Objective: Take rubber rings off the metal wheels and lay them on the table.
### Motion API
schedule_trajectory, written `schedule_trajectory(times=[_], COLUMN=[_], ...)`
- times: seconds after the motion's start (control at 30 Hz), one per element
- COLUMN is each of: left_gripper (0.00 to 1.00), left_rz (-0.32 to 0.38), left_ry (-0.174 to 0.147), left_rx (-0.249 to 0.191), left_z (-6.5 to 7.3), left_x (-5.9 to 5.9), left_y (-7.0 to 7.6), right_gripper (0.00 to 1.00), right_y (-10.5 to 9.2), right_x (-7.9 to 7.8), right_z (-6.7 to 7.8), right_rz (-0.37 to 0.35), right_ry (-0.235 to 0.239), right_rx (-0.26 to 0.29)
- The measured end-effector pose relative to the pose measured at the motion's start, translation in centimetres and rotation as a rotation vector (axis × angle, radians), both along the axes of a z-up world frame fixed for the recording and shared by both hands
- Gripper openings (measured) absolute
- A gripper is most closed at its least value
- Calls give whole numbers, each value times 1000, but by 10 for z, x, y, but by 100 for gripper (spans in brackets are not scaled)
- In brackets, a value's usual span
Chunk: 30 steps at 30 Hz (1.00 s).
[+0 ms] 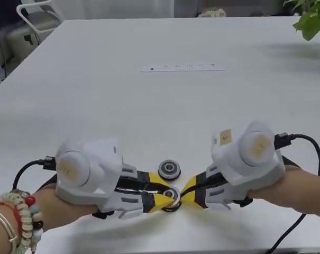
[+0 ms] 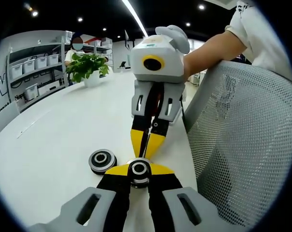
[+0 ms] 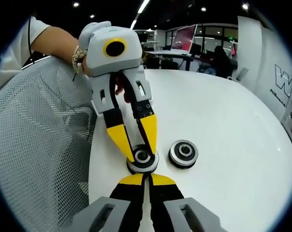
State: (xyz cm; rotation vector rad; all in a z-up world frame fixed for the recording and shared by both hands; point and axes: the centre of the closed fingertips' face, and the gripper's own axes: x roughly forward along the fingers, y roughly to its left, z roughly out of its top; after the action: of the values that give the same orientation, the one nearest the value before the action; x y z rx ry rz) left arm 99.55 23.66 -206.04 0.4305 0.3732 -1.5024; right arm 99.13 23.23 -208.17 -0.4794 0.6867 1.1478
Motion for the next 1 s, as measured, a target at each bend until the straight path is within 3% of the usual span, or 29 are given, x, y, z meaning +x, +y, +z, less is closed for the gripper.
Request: schedule_trajectory(times=[0.37,0.6,0.9,0.97,1.0], left_gripper=[8,8,8,8,8], left_rz=[5,8,10,11,11], left_ry=[-3,-5,-13,-13,-13], left_rx=[2,3,4,3,3], left_z=[0,0,0,0,0], left_x=[1,2,3,3,3], left_y=[0,0,-1,-1,-1], right_gripper=[0,0,0,0,0], right_y=[-4,-6,-8,-8,-5], right_x=[5,8,11,11,13], right_z=[-4,-1,5,7,11], right_rz=[-225,-266,-349,-376,-395], right_ry=[182,205,284,320,346], right_rx=[7,6,99,133,184])
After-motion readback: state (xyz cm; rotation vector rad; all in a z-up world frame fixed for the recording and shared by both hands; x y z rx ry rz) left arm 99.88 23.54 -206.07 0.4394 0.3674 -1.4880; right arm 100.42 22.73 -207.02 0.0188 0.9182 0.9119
